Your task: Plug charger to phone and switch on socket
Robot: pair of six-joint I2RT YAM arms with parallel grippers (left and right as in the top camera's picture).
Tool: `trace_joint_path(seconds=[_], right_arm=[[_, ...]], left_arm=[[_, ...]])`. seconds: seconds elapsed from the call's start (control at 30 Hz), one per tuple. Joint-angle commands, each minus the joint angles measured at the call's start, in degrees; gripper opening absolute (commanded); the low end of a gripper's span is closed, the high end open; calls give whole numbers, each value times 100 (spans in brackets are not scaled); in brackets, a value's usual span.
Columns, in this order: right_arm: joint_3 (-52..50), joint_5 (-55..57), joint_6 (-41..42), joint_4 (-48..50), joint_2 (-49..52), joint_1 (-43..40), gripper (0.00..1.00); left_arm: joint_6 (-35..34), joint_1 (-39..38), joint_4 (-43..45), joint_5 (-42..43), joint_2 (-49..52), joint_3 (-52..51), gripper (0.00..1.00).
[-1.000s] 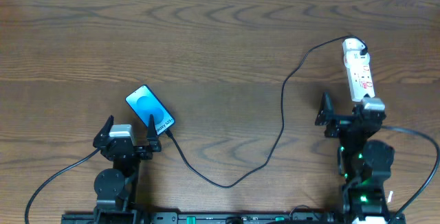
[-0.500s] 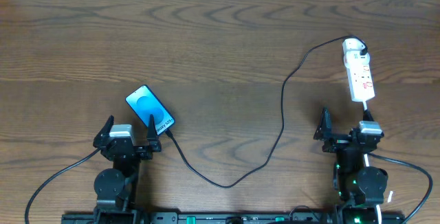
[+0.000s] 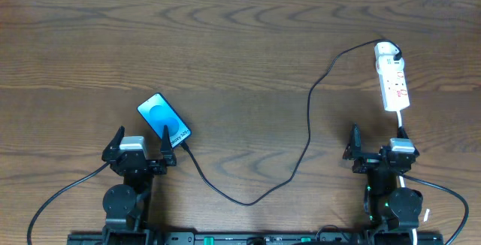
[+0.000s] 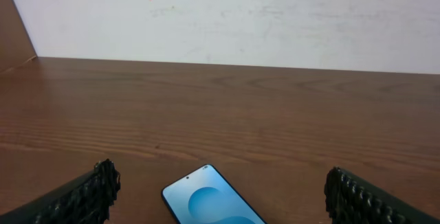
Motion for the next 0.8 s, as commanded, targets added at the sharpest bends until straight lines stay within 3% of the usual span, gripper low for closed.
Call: trace_joint_path(seconds=[0.0, 0.43, 0.77], right_arm=[[-9, 177, -254, -90, -57, 39, 99], [-9, -15, -850, -127, -57, 39, 99], [-9, -13, -855, -131, -55, 52, 99]], left_arm=[[-7, 31, -225, -50, -39, -114, 97], [-7, 31, -225, -50, -39, -114, 97], [-7, 31, -225, -50, -39, -114, 97]])
